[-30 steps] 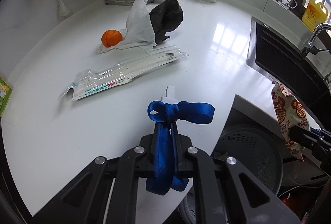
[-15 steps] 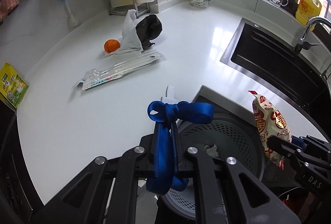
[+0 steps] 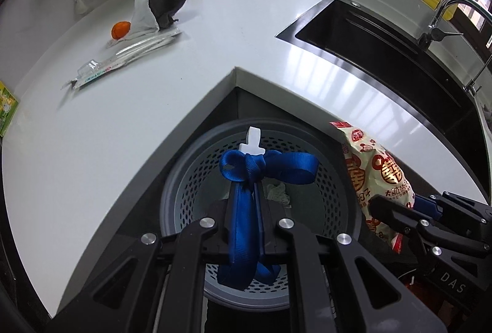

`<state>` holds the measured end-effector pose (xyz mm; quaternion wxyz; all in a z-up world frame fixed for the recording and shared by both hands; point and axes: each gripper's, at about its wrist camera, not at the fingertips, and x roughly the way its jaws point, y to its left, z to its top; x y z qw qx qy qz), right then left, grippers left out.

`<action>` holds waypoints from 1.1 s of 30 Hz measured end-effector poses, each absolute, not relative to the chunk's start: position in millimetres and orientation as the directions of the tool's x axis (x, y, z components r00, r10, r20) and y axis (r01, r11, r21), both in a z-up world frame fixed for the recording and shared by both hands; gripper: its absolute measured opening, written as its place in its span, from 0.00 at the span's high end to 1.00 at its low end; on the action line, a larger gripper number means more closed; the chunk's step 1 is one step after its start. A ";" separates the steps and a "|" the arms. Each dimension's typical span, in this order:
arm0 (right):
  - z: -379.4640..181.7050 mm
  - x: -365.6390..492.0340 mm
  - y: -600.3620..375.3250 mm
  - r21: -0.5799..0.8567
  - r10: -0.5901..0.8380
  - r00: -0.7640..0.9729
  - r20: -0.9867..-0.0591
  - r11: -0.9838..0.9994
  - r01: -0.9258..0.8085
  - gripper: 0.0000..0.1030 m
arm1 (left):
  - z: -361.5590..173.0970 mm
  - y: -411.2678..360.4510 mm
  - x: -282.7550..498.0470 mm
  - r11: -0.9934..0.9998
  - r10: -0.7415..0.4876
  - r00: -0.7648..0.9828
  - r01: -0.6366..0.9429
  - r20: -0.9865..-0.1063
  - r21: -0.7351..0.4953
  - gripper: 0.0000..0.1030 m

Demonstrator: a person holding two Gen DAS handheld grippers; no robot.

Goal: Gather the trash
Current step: 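Open both tools to drop the strap and wrapper into the bin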

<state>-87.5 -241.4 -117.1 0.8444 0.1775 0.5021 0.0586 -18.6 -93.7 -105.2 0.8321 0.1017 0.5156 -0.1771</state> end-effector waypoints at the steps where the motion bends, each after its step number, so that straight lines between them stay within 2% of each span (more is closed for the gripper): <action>1: -120.4 -86.4 -238.9 0.358 0.282 0.482 -0.829 0.931 0.071 0.76 | -110.4 -93.4 -18.8 0.919 -0.185 0.398 0.394 -0.899 -0.015 0.90; 9: -155.9 -73.2 -229.6 0.381 0.328 0.399 -0.856 0.923 0.058 0.76 | -141.7 -82.3 -22.7 0.943 -0.129 0.371 0.332 -0.920 0.002 0.90; 16: -161.0 -67.7 -221.3 0.378 0.344 0.377 -0.860 0.925 0.019 0.76 | -145.8 -71.9 -27.0 0.958 -0.108 0.371 0.288 -0.922 0.004 0.88; 18: -161.4 -66.5 -220.3 0.376 0.345 0.373 -0.861 0.927 0.012 0.72 | -144.4 -69.7 -28.5 0.960 -0.108 0.374 0.281 -0.921 0.001 0.87; 19: -161.3 -65.3 -220.0 0.377 0.346 0.372 -0.861 0.926 0.010 0.66 | -143.9 -68.6 -29.0 0.961 -0.108 0.375 0.276 -0.921 0.000 0.87; 20: -160.8 -64.7 -220.0 0.376 0.346 0.371 -0.861 0.927 0.008 0.62 | -143.2 -67.8 -29.7 0.963 -0.105 0.375 0.271 -0.921 0.000 0.79; 21: -160.1 -64.3 -219.8 0.373 0.343 0.374 -0.862 0.928 0.009 0.52 | -142.1 -66.5 -30.5 0.965 -0.104 0.378 0.264 -0.920 -0.001 0.74; 22: -159.4 -64.8 -220.0 0.370 0.340 0.379 -0.861 0.929 0.008 0.47 | -140.4 -64.7 -31.5 0.967 -0.101 0.385 0.256 -0.918 0.000 0.61; 23: -158.3 -65.8 -220.7 0.368 0.338 0.384 -0.859 0.930 0.007 0.46 | -138.6 -62.4 -32.3 0.969 -0.097 0.394 0.248 -0.914 0.004 0.47; 24: -157.8 -66.9 -222.3 0.367 0.337 0.386 -0.859 0.930 0.005 0.46 | -136.2 -60.3 -33.4 0.971 -0.094 0.404 0.239 -0.910 0.006 0.43; 33: -154.3 -72.9 -231.1 0.372 0.343 0.373 -0.862 0.928 0.009 0.46 | -125.5 -45.3 -35.8 0.981 -0.076 0.405 0.195 -0.911 0.005 0.42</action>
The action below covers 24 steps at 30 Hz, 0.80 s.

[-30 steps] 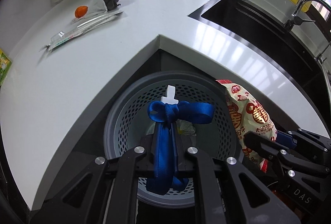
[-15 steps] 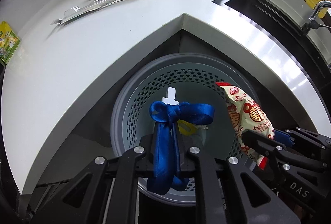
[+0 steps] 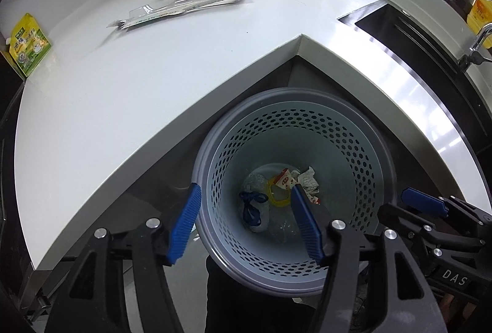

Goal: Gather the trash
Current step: 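Open both tools to drop the strap and wrapper into the bin, then move both open tools back toward the counter trash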

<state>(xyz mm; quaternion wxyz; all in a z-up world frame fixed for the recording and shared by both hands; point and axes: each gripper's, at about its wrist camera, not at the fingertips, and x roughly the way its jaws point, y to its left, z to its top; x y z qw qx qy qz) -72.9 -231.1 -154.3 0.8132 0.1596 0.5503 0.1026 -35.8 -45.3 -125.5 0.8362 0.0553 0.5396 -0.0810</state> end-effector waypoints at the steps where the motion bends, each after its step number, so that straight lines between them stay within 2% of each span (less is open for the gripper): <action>1: -153.2 -72.4 -231.4 0.373 0.343 0.374 -0.862 0.928 0.009 0.45 | -122.5 -45.0 -36.1 0.981 -0.075 0.410 0.196 -0.909 0.007 0.42; 8: -138.6 -69.1 -236.5 0.383 0.354 0.389 -0.851 0.924 -0.003 0.45 | -95.5 -44.4 -32.8 0.980 -0.087 0.450 0.200 -0.889 0.006 0.42; 24: -85.7 -7.5 -225.2 0.372 0.357 0.476 -0.803 0.926 -0.067 0.43 | -36.5 -8.8 14.4 0.990 -0.067 0.563 0.137 -0.824 0.013 0.34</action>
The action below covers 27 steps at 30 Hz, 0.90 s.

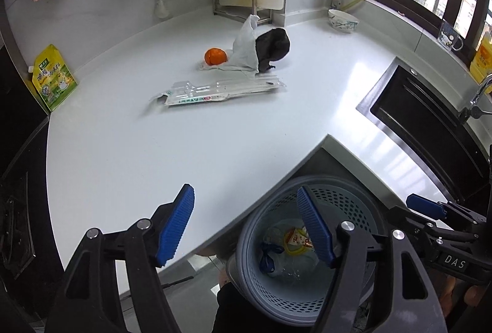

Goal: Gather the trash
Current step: 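Move both open tools back toward the counter trash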

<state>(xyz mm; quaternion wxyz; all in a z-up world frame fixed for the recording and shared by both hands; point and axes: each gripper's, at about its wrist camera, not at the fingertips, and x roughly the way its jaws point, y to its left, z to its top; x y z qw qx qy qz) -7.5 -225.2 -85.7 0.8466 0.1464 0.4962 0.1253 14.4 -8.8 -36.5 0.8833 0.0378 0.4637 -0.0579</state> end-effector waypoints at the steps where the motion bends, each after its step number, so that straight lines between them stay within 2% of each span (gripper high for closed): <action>1: -84.1 -2.0 -222.5 0.372 0.358 0.479 -0.802 0.926 -0.070 0.43 | -35.1 -5.4 19.1 0.991 -0.066 0.567 0.133 -0.821 0.012 0.33; 14: -74.5 73.9 -172.2 0.352 0.355 0.497 -0.792 0.930 -0.103 0.43 | -29.2 55.6 93.3 0.996 -0.057 0.586 0.094 -0.808 -0.002 0.33; 27: -72.3 158.8 -159.7 0.340 0.290 0.553 -0.781 0.940 -0.014 0.43 | -50.6 72.2 165.7 0.982 -0.130 0.561 0.189 -0.818 -0.026 0.32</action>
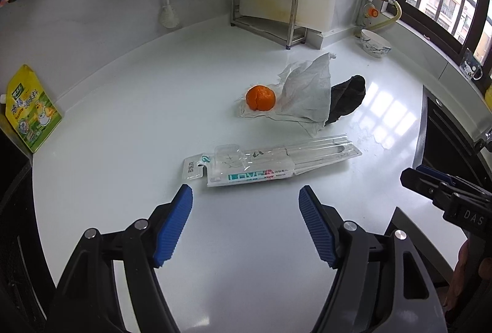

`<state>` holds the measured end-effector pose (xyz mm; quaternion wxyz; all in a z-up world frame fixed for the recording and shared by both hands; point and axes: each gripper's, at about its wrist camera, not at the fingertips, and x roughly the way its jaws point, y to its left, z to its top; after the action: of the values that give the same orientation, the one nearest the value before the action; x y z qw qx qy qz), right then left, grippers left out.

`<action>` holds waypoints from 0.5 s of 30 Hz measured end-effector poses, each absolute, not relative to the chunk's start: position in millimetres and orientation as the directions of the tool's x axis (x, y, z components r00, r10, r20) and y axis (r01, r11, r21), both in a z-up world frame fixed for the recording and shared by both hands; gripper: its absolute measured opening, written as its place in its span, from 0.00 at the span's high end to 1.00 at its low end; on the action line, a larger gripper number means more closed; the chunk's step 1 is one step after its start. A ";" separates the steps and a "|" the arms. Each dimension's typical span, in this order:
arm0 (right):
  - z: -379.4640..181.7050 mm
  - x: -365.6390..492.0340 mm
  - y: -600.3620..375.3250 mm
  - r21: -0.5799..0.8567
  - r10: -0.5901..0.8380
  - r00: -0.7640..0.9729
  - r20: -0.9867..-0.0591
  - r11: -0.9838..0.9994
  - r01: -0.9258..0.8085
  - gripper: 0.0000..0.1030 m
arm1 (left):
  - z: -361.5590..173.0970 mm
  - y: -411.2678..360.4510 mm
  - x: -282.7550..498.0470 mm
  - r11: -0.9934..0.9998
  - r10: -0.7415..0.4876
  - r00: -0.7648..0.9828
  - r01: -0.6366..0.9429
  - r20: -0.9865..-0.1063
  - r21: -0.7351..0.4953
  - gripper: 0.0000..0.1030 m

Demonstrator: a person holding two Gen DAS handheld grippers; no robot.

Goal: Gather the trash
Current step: 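Move both open tools back toward the counter trash, then grasp the dark grey cloth with the right tool while the left tool grasps the LOVE package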

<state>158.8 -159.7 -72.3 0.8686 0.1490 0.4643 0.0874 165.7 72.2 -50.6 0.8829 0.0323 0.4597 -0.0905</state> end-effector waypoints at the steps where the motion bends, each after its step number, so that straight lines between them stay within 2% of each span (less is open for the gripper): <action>1: -73.3 165.7 -159.7 0.339 0.285 0.557 -0.780 0.941 -0.006 0.43 | -52.9 71.2 170.9 0.979 -0.136 0.559 0.201 -0.818 -0.025 0.32; 15: -101.4 258.7 -158.4 0.401 0.314 0.578 -0.753 0.916 0.024 0.43 | -86.9 65.3 219.0 0.958 -0.191 0.527 0.282 -0.828 -0.042 0.32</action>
<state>258.7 -158.4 -101.4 0.8682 0.1871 0.4518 0.0837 219.0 65.3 -87.0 0.8724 0.0486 0.4670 -0.1357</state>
